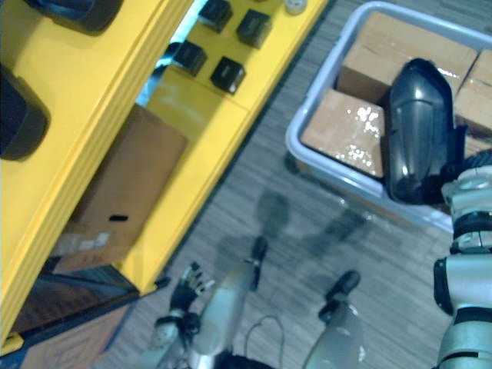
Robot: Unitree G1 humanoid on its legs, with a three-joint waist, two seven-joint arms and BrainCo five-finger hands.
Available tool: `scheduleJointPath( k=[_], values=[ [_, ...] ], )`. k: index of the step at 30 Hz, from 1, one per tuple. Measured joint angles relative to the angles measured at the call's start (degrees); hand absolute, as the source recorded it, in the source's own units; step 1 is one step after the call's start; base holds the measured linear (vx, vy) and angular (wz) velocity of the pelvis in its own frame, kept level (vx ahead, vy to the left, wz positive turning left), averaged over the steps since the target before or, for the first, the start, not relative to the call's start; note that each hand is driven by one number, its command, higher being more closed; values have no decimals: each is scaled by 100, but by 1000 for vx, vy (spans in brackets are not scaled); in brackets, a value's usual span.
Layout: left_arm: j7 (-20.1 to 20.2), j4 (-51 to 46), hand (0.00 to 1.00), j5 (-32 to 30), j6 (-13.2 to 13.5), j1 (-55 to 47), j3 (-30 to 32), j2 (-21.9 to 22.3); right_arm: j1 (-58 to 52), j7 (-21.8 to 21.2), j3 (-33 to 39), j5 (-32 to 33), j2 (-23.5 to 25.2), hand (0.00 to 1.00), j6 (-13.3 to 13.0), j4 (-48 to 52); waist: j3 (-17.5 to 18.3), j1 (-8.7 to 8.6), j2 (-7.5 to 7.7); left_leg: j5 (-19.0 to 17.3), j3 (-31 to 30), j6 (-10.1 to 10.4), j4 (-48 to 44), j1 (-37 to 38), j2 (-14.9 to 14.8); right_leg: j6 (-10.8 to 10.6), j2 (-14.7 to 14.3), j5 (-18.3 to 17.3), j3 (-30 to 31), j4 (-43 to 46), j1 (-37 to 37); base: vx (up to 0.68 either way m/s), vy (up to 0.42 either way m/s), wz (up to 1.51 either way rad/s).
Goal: Walk over and take plastic housings, then place them on the shelf
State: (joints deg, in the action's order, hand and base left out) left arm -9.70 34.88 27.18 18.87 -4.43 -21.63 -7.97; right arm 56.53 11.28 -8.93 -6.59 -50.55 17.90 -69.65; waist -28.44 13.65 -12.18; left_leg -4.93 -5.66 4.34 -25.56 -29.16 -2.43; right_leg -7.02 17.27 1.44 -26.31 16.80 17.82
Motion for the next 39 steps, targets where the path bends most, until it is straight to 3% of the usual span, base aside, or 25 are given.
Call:
scheduleJointPath(
  k=[4, 6, 10, 16, 21, 23, 26, 28, 35, 39],
  values=[
    [26, -24, 0, 6, -16, -10, 0, 0, -31, 186, 42, -238, 7, 100, 50, -92, 1, 19, -3, 0, -18, 1, -3, 0, 6, 0, 22, -64, -25, 71, 5, 4, 9, 4],
    [76, -46, 0, 75, -18, -19, 1, -1, -143, 480, 112, -183, 44, 100, 25, -120, 2, 30, -5, -1, -17, 1, -2, -1, 8, 0, 22, -65, -25, 67, 6, 0, 0, 0],
    [224, -51, 0, 443, -12, -41, 40, -7, -351, 1127, 178, 368, 105, 100, -484, -7, 2, 2, -5, -3, -12, 0, -20, -22, 1, -1, 13, -64, -23, 44, 10, 0, 0, 0],
    [528, -398, 0, 1074, 1, -284, 328, 0, -689, 1392, 207, 44, 248, 100, -810, 1105, -25, -108, 36, -17, 77, 1, -22, 33, -103, -5, -59, -42, 78, -14, 7, 5, 6, -10],
    [537, -1006, 0, 1266, 10, -284, 946, -15, -985, 1376, 70, -251, 490, 100, -1003, 1959, -141, -237, 284, -7, 299, 15, 188, 420, -180, 5, -105, -13, 281, -93, -161, 7, -1, -19],
    [544, -1311, 0, 1295, 9, -274, 1178, -71, -1123, 1372, 36, -373, 732, 100, -1077, 2203, -138, -350, 498, 26, 312, 63, 339, 571, -221, 40, -197, 34, 281, -250, -296, 30, -21, -8],
    [575, -1602, 0, 1274, 4, -212, 1290, -88, -1176, 1343, -30, -573, 958, 100, -1169, 2338, -114, -377, 737, 74, 367, 116, 522, 770, -299, 62, -269, 57, 310, -345, -408, 31, -34, -11],
    [609, -1872, 0, 1213, 4, -189, 1300, -88, -1189, 1312, -36, -653, 1004, 100, -1198, 2528, -103, -371, 821, 87, 432, 133, 583, 859, -320, 70, -297, 62, 368, -361, -428, 37, -16, -14],
    [608, -2233, 0, 780, -31, 759, 1288, -386, -1171, 1094, -312, -835, 1198, 100, -1199, 2680, -30, -497, 991, 138, 598, 186, 766, 1119, -446, 150, -447, 167, 496, -582, -588, 4, -8, -14],
    [661, -2096, 0, 780, -296, 1880, 1153, -579, -949, 1093, -397, -1002, 1208, 100, -1197, 2677, -28, -551, 1001, 146, 747, 193, 756, 1129, -521, 181, -542, 339, 643, -768, -567, -31, 7, -22]
  ],
)
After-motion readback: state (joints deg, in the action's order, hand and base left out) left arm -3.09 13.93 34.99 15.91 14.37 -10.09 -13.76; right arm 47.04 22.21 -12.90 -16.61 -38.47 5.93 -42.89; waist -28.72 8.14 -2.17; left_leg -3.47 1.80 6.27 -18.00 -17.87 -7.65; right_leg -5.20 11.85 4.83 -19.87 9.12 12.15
